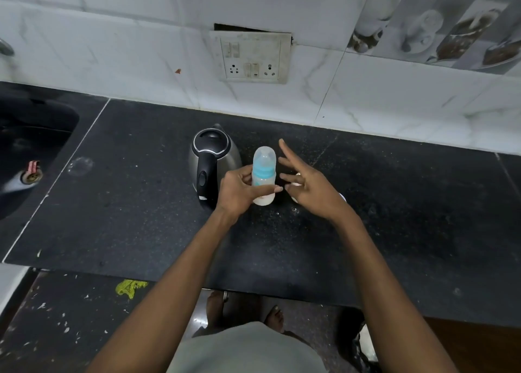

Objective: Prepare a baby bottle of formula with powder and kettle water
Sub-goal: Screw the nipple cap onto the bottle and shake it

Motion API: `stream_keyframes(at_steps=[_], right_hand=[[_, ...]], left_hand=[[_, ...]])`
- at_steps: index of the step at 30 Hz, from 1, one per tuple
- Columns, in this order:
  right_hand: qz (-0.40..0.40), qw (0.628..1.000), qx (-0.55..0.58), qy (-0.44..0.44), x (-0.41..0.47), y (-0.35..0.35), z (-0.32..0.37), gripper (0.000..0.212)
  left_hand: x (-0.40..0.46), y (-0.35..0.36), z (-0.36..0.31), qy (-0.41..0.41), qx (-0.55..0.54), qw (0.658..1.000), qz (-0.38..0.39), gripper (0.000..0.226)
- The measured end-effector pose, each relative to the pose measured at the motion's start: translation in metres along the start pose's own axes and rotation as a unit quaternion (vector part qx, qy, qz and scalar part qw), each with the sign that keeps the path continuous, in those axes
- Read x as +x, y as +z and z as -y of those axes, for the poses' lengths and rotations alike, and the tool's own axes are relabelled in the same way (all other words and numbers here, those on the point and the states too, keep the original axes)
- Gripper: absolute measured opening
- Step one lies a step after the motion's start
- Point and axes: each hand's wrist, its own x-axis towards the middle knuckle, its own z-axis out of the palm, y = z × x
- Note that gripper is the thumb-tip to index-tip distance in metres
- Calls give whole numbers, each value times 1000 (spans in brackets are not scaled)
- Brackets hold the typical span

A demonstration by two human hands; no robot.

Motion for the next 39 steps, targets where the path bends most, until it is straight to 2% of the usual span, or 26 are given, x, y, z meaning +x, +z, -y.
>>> stream_keyframes(at_steps=[5,8,11,13,16,19,23,26,30,32,35,39], right_hand=[[11,1000,19,-10,1,8,4,110],[-43,998,-22,-33,8,10,17,117],[-116,991,-49,-46,13,8,24,106],[-125,991,-2,-48,13,3,29,105],[-127,984,118,-40,12,-7,37,102],[-166,951,262,-10,11,-13,43,89],[-190,870,454,14,17,-9,48,74],[-196,818,540,39,21,-4,49,61],[-168,719,672,64,22,4,46,64],[-168,686,704,74,23,10,44,67],[-168,687,701,98,22,17,46,64],[-181,724,657,107,22,16,47,52]], left_hand=[[1,-8,-30,10,-21,998,55,53],[-1,-9,-46,19,-19,995,93,50],[-3,-10,-60,2,-11,992,125,45],[-6,-13,-69,-13,8,991,135,49],[-9,-21,-83,-49,-41,993,101,72],[-9,-29,-84,-68,-57,996,23,83],[-7,-37,-70,-80,-59,995,-29,70],[-6,-40,-60,-91,-67,993,-39,57],[-6,-43,-50,-87,-64,993,-42,33],[-6,-43,-48,-85,-62,994,-43,30],[-6,-45,-47,-83,-60,994,-42,28],[-5,-46,-49,-82,-57,994,-39,28]])
